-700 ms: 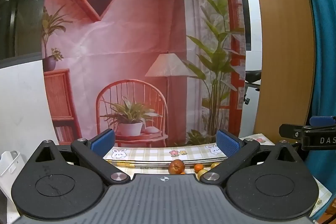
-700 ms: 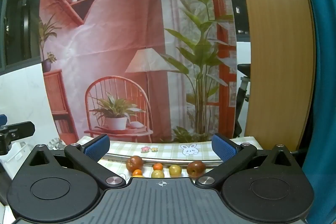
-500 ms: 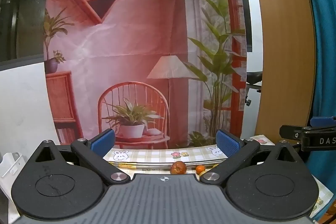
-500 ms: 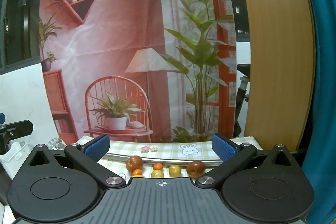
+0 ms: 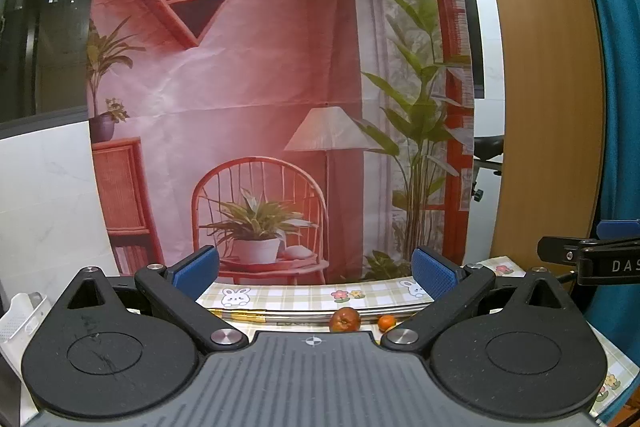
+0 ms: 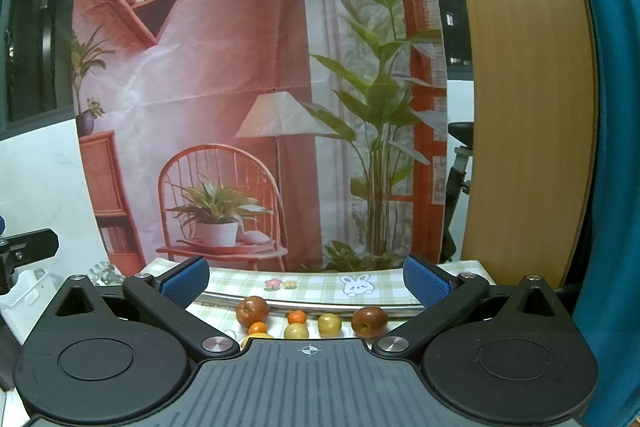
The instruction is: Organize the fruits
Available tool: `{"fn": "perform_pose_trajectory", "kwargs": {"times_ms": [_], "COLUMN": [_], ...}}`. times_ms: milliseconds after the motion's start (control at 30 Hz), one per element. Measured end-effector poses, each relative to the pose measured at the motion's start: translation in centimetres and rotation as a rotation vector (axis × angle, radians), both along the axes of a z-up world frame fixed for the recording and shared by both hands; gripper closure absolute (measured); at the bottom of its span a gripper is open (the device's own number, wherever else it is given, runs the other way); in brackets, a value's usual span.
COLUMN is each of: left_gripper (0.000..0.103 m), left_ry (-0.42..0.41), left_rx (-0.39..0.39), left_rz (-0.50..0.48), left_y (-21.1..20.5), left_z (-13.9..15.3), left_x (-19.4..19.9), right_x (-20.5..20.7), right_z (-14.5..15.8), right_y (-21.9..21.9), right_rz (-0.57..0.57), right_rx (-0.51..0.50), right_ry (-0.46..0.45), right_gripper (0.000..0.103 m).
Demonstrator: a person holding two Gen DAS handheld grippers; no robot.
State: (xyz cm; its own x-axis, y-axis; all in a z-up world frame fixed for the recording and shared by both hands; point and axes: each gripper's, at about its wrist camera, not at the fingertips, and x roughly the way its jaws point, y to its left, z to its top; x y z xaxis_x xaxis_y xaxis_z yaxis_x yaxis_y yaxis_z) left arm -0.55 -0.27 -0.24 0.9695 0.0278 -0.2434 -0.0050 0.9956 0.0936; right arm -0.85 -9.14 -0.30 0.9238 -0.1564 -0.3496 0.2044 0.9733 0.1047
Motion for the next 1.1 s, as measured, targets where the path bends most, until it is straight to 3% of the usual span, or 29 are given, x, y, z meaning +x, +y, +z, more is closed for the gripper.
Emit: {"fn": "perform_pose_trajectory", "kwargs": {"times_ms": [1100], "left_gripper": [0.000], "left_ry": [0.011], "left_rx": [-0.026], "left_rz": [0.021], "left_y": [0.3], "left_z": [0.4], "left_x": [0.1], "right_x": [-0.5], "right_z": [0.5], "right_y": [-1.4], "right_rz": [-0.005], "right_rx": [-0.013], "right_ry": [-0.002], "right_gripper": [0.000]}}
